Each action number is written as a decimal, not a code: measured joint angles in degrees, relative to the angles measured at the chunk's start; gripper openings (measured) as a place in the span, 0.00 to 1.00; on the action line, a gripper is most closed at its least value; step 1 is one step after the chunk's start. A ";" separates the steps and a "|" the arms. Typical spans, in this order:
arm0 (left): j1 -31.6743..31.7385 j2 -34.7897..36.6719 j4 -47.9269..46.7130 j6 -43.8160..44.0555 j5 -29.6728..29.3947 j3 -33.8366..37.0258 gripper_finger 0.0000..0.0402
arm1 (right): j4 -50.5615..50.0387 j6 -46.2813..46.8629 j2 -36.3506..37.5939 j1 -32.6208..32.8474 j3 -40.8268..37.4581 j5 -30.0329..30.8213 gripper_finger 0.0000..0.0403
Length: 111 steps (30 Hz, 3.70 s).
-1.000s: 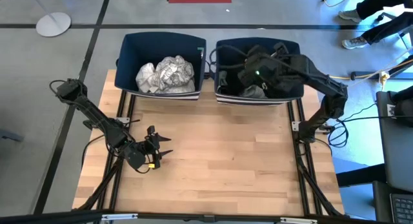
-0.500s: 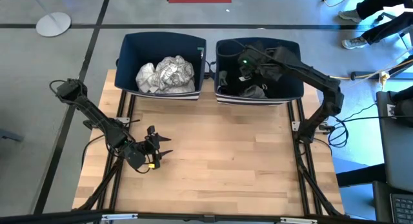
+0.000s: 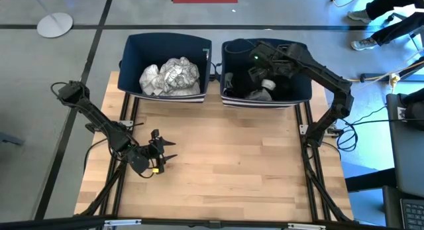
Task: Sort clothes
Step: Return to Home Position
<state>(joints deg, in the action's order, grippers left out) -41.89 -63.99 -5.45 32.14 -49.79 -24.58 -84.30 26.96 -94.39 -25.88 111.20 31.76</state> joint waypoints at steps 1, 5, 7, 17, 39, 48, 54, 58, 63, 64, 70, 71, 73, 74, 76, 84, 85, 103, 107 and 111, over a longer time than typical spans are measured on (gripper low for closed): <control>0.00 0.00 0.00 0.06 0.01 0.00 0.56 | -0.45 -0.05 0.02 1.04 1.10 -1.44 0.57; 0.00 0.00 0.02 0.45 -0.02 0.00 0.56 | -0.97 -0.21 1.01 8.84 3.38 -7.08 0.60; 0.00 0.00 0.05 0.62 -0.02 0.00 0.56 | -0.95 -1.52 1.37 14.33 3.38 -7.86 0.60; 0.26 0.03 0.17 0.49 2.38 0.00 0.56 | 6.10 -5.42 1.70 39.05 -1.28 -7.44 0.60; 29.62 12.60 2.22 -31.25 36.22 0.02 0.52 | 47.16 -9.03 25.39 47.11 -47.27 -13.55 0.38; 33.65 23.17 -3.19 -33.19 39.70 0.02 0.28 | 75.71 -14.10 45.30 38.85 -73.74 -28.74 0.29; 33.81 30.15 -5.48 -34.36 42.17 0.02 0.15 | 90.77 -18.10 53.97 32.06 -87.45 -37.57 0.25; 33.81 35.09 -6.66 -33.28 44.49 1.12 0.09 | 95.07 -19.10 57.28 30.26 -92.93 -38.00 0.22; 33.79 43.50 -5.58 -31.03 45.79 6.12 0.01 | 92.45 -15.45 59.19 30.32 -93.95 -34.36 0.21; 33.79 45.15 -5.18 -30.66 45.79 7.15 0.01 | 91.76 -15.41 59.15 30.32 -93.97 -33.66 0.21; 33.75 54.07 1.57 -29.98 46.27 13.90 0.01 | 91.33 -15.85 58.46 30.32 -93.97 -32.58 0.21; 33.75 55.15 3.00 -30.23 47.08 15.22 0.00 | 91.22 -17.15 58.42 30.32 -93.98 -33.34 0.21; 33.75 56.99 5.86 -30.63 49.09 17.79 0.00 | 92.62 -19.92 58.52 30.34 -94.03 -35.58 0.21; 33.75 57.98 6.62 -30.59 50.10 18.85 0.00 | 93.19 -20.99 58.59 30.32 -94.03 -36.77 0.21; 33.74 59.54 8.20 -30.06 51.12 20.63 0.00 | 93.05 -22.22 59.78 30.33 -94.12 -39.02 0.21; 33.76 63.86 7.99 -31.46 51.09 24.04 0.00 | 88.11 -22.77 65.15 30.32 -94.08 -37.18 0.21; 33.79 63.82 7.45 -31.56 51.02 24.04 0.00 | 87.95 -22.77 65.72 30.32 -94.08 -36.93 0.21; 33.79 63.79 6.43 -31.10 47.57 24.04 0.01 | 85.72 -18.88 77.79 30.35 -103.50 -26.74 0.21; 33.79 63.78 6.45 -31.26 47.40 24.04 0.01 | 81.02 -19.93 83.14 30.35 -103.52 -26.16 0.21; 33.79 63.78 6.50 -31.28 46.75 24.04 0.01 | 77.84 -19.96 88.02 30.35 -103.52 -25.72 0.21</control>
<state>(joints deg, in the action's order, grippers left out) -8.10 -0.21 1.05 0.86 -3.04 -0.54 -6.46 7.01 -6.37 4.47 7.68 6.04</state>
